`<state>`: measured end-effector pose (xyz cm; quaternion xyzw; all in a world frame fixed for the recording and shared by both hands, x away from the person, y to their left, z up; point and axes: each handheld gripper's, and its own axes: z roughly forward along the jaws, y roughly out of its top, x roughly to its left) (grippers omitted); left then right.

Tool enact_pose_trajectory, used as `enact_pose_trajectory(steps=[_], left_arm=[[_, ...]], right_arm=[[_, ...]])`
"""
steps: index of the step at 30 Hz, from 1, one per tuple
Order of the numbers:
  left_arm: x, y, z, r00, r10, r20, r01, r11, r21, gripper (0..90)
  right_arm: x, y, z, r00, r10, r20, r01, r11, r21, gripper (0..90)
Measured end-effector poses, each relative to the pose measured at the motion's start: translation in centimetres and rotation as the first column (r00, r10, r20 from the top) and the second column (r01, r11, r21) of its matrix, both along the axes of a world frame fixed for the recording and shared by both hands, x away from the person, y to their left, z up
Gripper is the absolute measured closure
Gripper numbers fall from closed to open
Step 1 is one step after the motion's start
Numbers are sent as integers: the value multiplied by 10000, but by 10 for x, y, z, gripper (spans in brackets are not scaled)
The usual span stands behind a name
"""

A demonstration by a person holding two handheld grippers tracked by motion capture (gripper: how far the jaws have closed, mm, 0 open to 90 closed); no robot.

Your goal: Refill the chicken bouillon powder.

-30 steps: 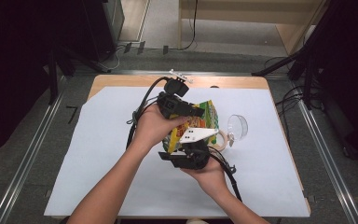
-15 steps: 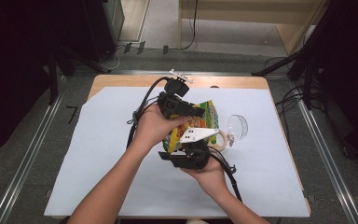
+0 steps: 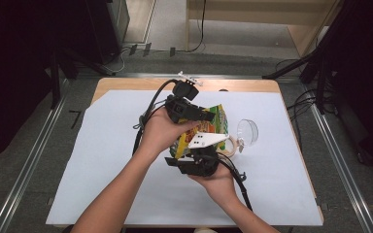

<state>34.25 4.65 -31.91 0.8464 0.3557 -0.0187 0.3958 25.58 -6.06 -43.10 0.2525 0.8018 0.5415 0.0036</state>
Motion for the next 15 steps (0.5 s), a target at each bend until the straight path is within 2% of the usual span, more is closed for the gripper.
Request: enact_pose_trajectory(steps=[6,13,15], left_arm=[[-1,-3,2,10000,-11,52,11,10000,86,734],[-1,-3,3,9999,-6,135,6,10000,-16,731],[0,-4,2,9999,-49,101,48,10000,83,731]], right_arm=[[0,-1,1,10000,15,-27,-14,9999,127,681],[1,-3,2,10000,-10,48,10,10000,11,682],[1,-3,2,10000,-17,1,17,10000,23,682]])
